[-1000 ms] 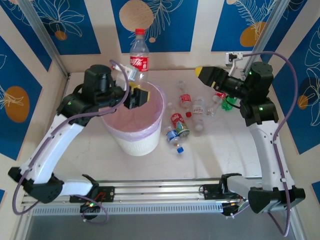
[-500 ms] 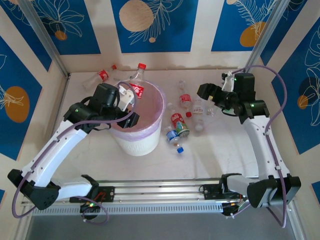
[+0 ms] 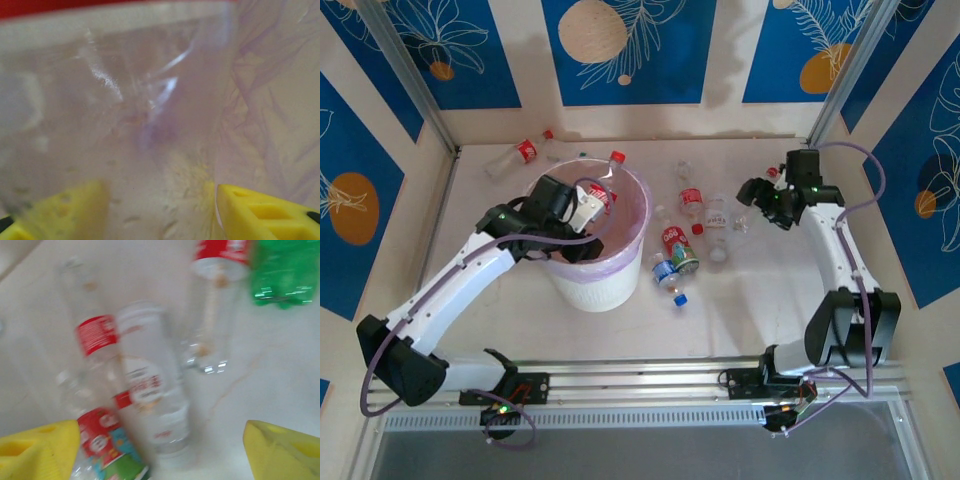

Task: Put the plastic bottles in the bin

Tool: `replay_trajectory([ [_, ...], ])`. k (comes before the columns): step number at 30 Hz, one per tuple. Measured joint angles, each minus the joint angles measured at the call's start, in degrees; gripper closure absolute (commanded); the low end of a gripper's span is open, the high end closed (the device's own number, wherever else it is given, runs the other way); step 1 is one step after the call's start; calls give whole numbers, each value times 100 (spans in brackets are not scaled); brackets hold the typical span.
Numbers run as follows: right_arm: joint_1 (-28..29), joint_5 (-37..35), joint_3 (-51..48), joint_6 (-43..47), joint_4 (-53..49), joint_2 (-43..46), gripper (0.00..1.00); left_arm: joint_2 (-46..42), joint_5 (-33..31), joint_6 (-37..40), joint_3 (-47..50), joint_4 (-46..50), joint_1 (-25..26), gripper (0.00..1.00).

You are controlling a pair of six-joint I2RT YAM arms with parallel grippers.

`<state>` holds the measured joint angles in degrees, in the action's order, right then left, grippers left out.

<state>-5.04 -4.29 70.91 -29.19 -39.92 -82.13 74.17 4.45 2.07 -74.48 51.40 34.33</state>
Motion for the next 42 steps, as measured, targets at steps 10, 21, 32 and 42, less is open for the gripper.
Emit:
replay_trajectory([
  [10,-1150,-170,525,-42,280,-1217,15,87,94,238,424,-557,-7,31],
  [21,-1379,28,1320,-46,544,-2776,11,179,234,444,608,-608,-9,12],
  [32,-1373,219,2411,-129,577,-3753,14,90,227,459,570,-546,-9,4],
  [42,-1373,214,3128,-127,363,-4411,22,-439,160,540,-164,-389,-11,0],
])
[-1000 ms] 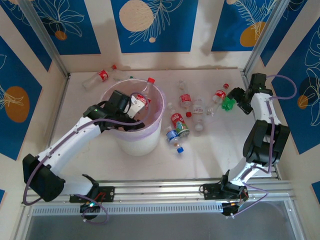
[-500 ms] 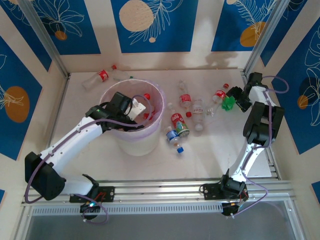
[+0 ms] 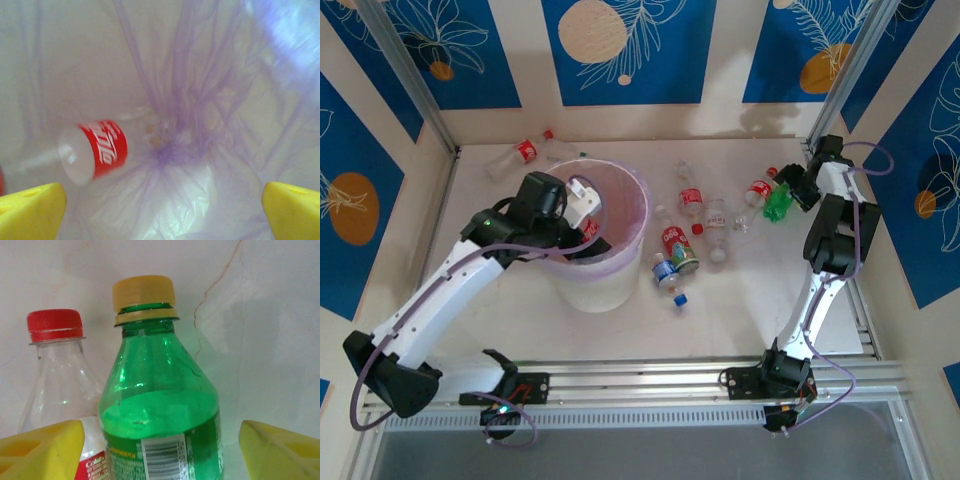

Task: Put the plastic bottles in the bin

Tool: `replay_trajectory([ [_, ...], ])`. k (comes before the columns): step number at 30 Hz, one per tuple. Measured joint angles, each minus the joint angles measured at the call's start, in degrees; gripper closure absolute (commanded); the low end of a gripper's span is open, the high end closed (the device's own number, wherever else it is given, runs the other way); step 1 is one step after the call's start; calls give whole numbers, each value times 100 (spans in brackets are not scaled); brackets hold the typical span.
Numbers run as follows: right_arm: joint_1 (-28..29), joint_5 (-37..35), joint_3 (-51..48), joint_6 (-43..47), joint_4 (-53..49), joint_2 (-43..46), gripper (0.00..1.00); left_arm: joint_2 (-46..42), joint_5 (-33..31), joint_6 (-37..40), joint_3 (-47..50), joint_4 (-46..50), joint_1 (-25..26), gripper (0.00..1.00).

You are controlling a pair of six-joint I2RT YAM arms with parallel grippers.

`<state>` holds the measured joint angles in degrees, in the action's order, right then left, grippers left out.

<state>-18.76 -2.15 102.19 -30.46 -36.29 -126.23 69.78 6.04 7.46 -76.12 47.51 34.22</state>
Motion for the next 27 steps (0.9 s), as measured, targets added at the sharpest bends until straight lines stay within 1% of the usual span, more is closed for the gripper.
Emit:
replay_trajectory([
  [3,0,0,13,17,-59,-68,29,-116,-11,20,-164,13,0,0],
  [6,-2,0,13,-2,-85,-81,31,-160,-17,39,-280,103,0,0],
  [9,-2,2,11,17,-81,-81,37,-188,-79,61,-343,205,0,0],
  [11,-2,2,-17,22,-55,-72,39,-219,-173,63,-378,306,2,0],
  [17,-13,2,-411,28,59,232,45,-452,-450,63,-590,533,2,0],
  [19,-13,9,-654,46,70,503,46,-575,-529,52,-691,551,0,0],
  [22,-11,81,-973,59,72,994,46,-673,-476,-59,-874,516,0,0],
  [24,-9,142,-1202,68,98,1429,46,-636,-264,-219,-1045,452,0,0],
  [27,46,267,-1541,107,109,2138,46,-378,245,-507,-1344,295,2,0],
])
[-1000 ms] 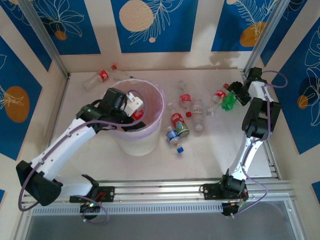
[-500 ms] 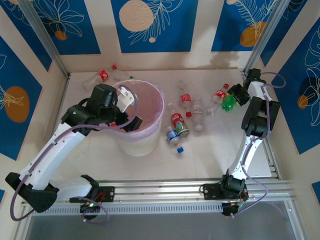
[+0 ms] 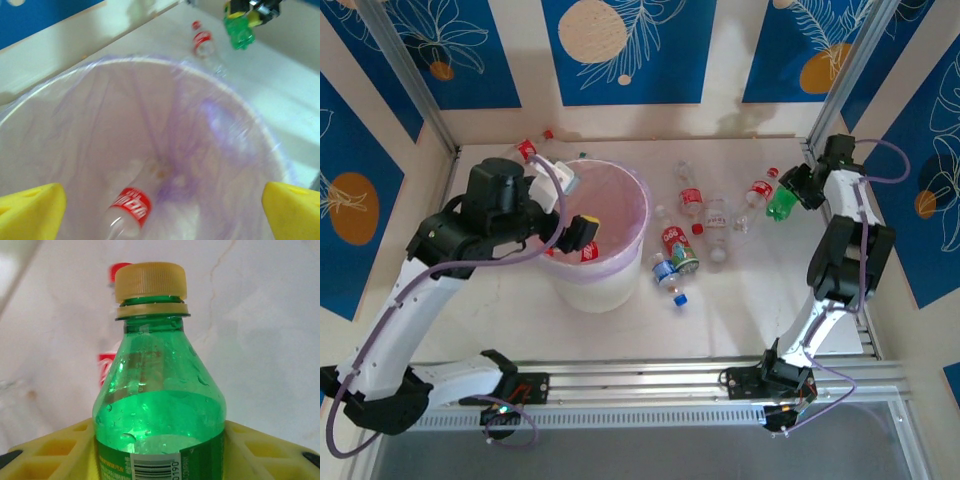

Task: Put the plastic bottles in the bin

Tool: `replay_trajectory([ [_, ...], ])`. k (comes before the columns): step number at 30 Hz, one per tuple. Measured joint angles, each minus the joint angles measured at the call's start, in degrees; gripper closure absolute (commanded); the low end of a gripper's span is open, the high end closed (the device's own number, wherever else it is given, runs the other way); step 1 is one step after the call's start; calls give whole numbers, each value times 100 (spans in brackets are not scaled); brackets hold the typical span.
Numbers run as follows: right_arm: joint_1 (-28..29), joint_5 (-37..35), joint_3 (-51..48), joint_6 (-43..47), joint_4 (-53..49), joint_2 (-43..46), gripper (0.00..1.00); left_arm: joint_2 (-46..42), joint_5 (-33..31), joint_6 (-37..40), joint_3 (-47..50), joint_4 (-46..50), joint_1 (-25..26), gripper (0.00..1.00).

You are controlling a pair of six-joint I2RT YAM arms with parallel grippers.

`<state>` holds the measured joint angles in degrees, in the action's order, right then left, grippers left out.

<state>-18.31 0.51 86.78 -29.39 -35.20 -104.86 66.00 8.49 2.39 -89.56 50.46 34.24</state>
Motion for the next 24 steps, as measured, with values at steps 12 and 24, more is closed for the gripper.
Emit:
replay_trajectory([
  [12,1626,1250,-553,-136,59,2474,46,1281,2031,-1486,-463,-1270,168,0],
  [24,3003,2568,-1086,-1373,1668,3617,47,1733,2581,-2566,-254,-2736,505,0],
])
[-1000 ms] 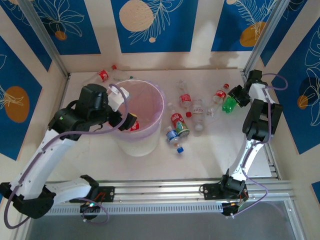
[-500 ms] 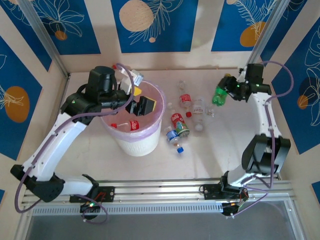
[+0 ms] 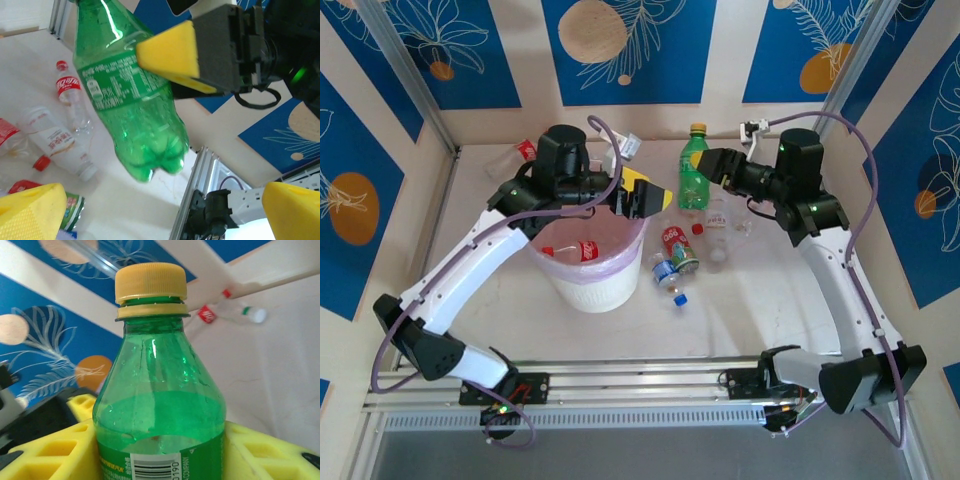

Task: Put the plastic bottles in the bin

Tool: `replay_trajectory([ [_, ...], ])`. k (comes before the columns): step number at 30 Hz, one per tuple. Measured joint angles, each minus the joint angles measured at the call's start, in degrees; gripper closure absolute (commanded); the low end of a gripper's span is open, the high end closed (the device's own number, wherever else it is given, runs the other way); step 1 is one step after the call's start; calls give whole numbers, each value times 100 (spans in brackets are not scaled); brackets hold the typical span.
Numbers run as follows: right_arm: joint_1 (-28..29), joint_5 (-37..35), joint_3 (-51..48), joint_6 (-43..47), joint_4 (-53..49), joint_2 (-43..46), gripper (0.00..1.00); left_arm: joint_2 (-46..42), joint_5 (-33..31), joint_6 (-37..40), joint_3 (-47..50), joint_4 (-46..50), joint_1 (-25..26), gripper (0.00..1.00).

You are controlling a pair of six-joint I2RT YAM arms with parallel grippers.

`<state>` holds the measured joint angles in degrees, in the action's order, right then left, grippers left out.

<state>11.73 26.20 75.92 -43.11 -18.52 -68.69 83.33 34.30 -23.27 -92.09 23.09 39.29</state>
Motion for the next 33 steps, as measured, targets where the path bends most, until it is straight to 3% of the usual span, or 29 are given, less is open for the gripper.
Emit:
replay_trajectory([
  [8,372,431,-192,-616,890,44,47,332,151,-476,87,-728,166,7],
  [19,466,575,-256,-813,1375,44,45,470,221,-776,87,-1073,225,40],
  [27,422,708,-254,-776,1388,50,9,459,103,-678,87,-1014,225,43],
  [33,-107,728,-245,-660,1029,153,3,422,-46,-417,-17,-638,116,50],
])
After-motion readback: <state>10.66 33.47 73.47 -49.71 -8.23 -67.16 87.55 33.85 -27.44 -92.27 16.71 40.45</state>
